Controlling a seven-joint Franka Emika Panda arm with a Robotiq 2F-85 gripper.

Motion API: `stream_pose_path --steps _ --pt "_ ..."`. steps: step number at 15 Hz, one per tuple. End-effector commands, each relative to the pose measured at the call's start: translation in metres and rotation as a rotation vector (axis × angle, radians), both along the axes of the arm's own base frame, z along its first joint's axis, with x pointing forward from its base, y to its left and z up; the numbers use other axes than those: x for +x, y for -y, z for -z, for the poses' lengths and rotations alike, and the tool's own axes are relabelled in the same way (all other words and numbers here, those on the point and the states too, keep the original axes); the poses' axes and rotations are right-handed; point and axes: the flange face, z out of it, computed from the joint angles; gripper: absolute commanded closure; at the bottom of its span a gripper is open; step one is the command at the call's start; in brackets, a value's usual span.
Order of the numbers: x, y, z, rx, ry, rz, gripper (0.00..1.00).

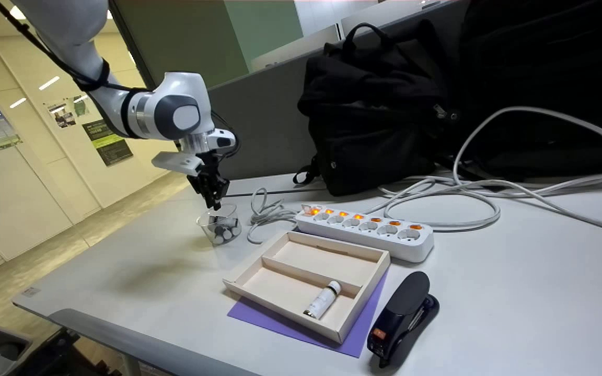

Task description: Pick up one small bottle from the plastic container and put it on the table.

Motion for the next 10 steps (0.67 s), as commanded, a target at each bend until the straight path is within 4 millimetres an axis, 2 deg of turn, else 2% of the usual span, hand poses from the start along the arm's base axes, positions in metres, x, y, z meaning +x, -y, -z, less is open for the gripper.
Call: stream_pose_path --steps 1,2,3,9,10 --pt "0.0097 -0.0003 0.0001 0.052 -0.043 0.079 0.49" --pt "0.0106 -0.0010 0.0009 0.062 -0.048 0.086 0.49" --pt "0.0112 -0.0022 0.0013 0.072 -0.055 0.091 0.43" --pt "0.0110 -0.0060 0.0016 0.135 -0.147 0.115 0.02" --pt "0.0091 -0.0051 0.0001 0.135 -0.167 0.116 0.01"
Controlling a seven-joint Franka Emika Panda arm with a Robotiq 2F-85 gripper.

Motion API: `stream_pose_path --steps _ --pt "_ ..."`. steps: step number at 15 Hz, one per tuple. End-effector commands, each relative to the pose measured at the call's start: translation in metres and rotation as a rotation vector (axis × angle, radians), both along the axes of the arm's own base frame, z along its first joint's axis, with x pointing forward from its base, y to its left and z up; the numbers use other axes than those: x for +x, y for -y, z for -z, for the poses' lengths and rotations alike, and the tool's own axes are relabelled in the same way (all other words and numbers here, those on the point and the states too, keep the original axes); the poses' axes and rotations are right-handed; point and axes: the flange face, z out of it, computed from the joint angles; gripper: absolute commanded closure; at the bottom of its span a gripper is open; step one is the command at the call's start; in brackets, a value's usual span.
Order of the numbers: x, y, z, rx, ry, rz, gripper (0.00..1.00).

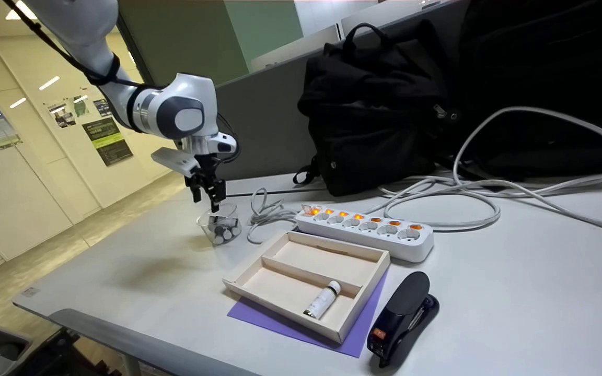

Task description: Pick up one small bottle from the plastic container and put it on the table.

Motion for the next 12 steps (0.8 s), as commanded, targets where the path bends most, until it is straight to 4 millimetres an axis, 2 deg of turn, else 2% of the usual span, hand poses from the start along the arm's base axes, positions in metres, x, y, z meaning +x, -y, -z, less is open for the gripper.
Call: stream_pose_path --steps 1,4,5,12 --pt "0.001 0.003 -0.008 0.016 -0.080 0.021 0.00" --pt "-0.014 0.010 -0.017 -0.017 -0.204 -0.036 0.00" --pt "-0.010 0.005 0.000 0.004 -0.138 -0.042 0.00" --pt "-0.012 0.005 0.004 0.003 -0.147 -0.050 0.00"
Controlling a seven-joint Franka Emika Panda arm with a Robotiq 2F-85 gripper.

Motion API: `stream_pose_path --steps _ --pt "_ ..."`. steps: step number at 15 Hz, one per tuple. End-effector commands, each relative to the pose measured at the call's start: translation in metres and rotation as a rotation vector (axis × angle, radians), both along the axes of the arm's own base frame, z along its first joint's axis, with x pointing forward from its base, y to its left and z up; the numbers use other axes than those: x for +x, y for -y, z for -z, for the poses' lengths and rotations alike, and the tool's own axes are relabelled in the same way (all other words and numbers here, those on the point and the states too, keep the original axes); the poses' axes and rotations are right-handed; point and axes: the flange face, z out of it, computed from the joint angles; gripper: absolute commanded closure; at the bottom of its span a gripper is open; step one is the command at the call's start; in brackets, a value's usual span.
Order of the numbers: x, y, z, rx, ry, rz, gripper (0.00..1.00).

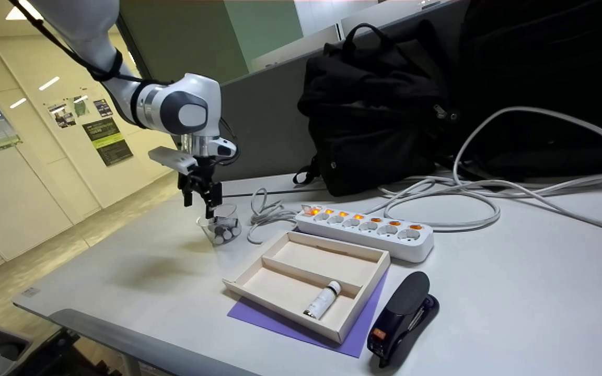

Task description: Pick up one small bottle from the plastic container and put it on the table.

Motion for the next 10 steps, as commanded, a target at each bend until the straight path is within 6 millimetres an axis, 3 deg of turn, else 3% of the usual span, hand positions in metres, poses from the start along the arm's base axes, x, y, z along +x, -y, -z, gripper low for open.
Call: stream_pose_path --steps 1,4,5,7,10 --pt "0.004 0.003 -0.001 -0.007 -0.008 0.021 0.00" --pt "0.010 0.010 -0.001 0.008 -0.015 0.046 0.00" --pt "0.013 0.012 0.000 0.012 -0.011 0.052 0.04" --pt "0.016 0.015 0.002 0.017 -0.010 0.063 0.29" --pt "0.021 0.019 0.006 0.018 -0.011 0.074 0.46"
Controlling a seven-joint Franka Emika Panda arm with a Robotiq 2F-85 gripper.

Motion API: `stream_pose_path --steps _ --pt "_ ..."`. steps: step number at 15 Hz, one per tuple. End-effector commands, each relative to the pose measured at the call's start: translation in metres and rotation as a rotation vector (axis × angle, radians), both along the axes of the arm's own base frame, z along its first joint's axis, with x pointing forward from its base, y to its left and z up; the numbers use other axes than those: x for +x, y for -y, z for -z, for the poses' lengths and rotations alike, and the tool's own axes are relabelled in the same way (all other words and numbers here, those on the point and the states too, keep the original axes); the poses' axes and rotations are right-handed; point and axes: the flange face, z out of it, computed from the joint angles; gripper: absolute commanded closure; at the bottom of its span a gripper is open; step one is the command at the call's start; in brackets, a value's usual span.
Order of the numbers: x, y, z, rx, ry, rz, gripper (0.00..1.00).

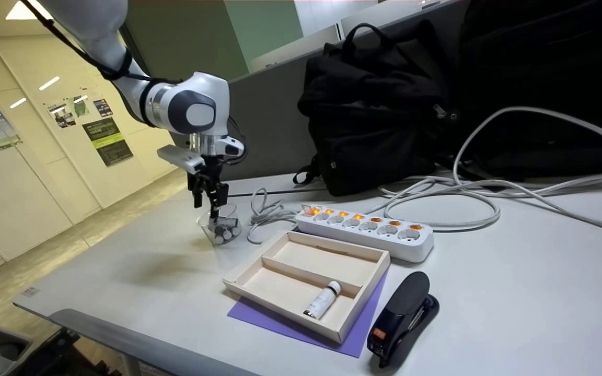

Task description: Pick up one small bottle from the plastic container and put it on the table.

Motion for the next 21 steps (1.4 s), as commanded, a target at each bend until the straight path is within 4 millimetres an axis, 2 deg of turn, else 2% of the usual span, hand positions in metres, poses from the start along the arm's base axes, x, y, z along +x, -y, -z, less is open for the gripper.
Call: stream_pose_path --steps 1,5,6,8,9,10,16,17,18,19,20,21 --pt "0.012 0.003 0.004 0.016 -0.011 0.032 0.55" --pt "0.016 0.004 0.015 0.011 -0.023 0.042 0.81" --pt "0.018 0.004 0.017 0.010 -0.022 0.046 0.78" --pt "0.021 0.004 0.020 0.008 -0.023 0.050 0.67" --pt "0.021 0.003 0.021 0.006 -0.025 0.050 0.49" --pt "0.022 0.002 0.021 0.004 -0.027 0.050 0.44" --pt "0.025 0.000 0.031 -0.012 -0.036 0.063 0.02" --pt "0.025 0.000 0.034 -0.023 -0.043 0.066 0.01" --pt "0.025 -0.001 0.038 -0.033 -0.048 0.070 0.02" --pt "0.025 -0.001 0.040 -0.041 -0.052 0.072 0.32" --pt "0.026 -0.002 0.041 -0.045 -0.054 0.075 0.28" --pt "0.027 -0.004 0.040 -0.047 -0.054 0.078 0.29"
